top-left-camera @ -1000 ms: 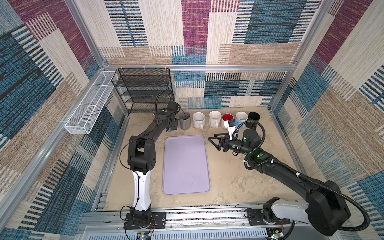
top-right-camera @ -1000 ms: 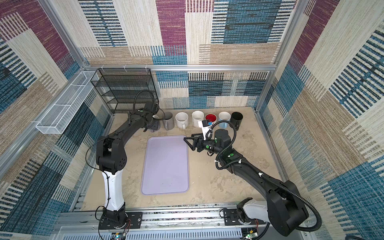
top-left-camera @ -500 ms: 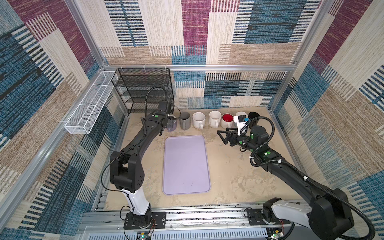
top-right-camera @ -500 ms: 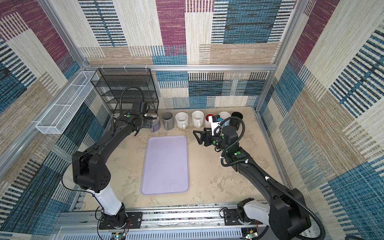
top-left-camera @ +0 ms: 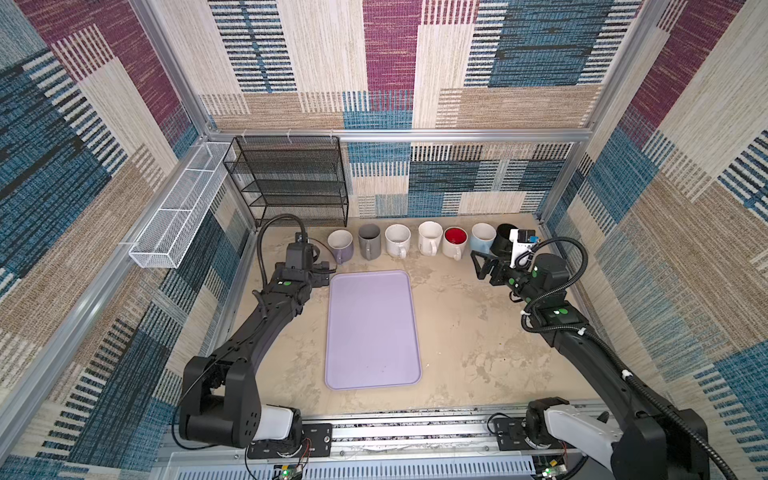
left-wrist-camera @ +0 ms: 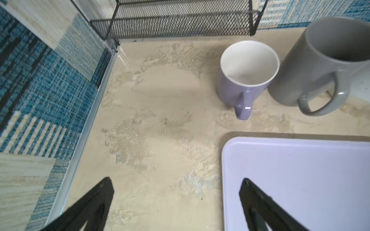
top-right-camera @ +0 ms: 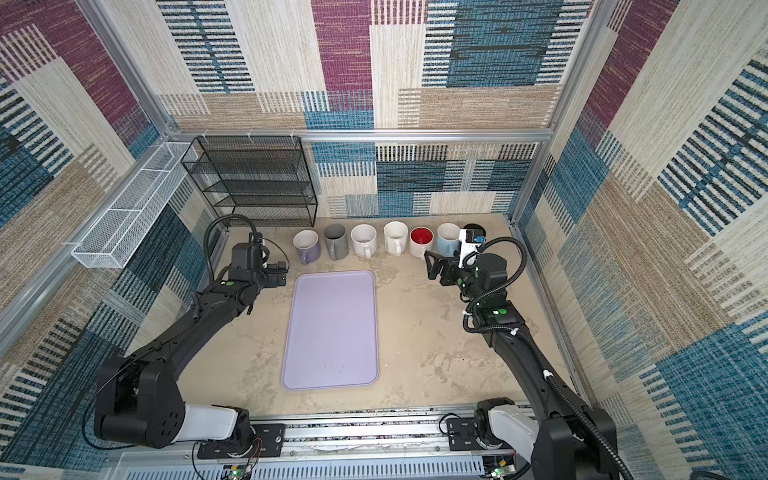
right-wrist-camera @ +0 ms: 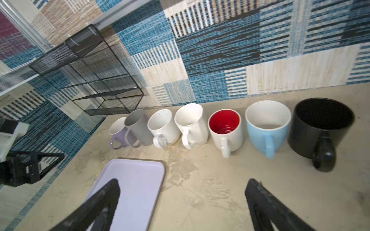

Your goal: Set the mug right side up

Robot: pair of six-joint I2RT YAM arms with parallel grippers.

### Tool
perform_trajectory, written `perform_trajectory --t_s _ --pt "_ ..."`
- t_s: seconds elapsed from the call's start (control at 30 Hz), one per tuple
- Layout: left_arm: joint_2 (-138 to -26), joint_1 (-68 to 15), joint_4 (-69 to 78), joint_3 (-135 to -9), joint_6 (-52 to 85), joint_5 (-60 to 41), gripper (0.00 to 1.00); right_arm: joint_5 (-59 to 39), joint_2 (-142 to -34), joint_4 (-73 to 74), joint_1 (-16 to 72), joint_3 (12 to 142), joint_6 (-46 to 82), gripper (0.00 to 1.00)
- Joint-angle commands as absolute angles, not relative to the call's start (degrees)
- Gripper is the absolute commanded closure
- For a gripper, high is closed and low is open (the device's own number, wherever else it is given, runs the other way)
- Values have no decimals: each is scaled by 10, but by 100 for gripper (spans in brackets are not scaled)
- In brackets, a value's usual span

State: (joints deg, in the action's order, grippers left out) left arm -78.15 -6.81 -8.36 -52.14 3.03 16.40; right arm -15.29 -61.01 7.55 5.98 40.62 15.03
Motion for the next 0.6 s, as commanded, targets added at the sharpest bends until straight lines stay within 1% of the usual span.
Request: perform_trajectory --t_s 0.0,0.17,0.3,0.43,0.57 --pt "-752 -37 43 -444 19 103 1 -134 -596 114 35 386 122 1" --pt "-732 13 205 -316 36 73 1 -130 -584 171 -6 343 103 0" --pt "-758 31 341 -252 43 74 0 -150 -589 233 -42 301 105 0" --pt "-795 45 410 -233 44 33 0 -136 -609 293 -53 267 92 0" --pt "-815 45 451 -219 44 25 1 -120 -647 331 -54 251 73 0"
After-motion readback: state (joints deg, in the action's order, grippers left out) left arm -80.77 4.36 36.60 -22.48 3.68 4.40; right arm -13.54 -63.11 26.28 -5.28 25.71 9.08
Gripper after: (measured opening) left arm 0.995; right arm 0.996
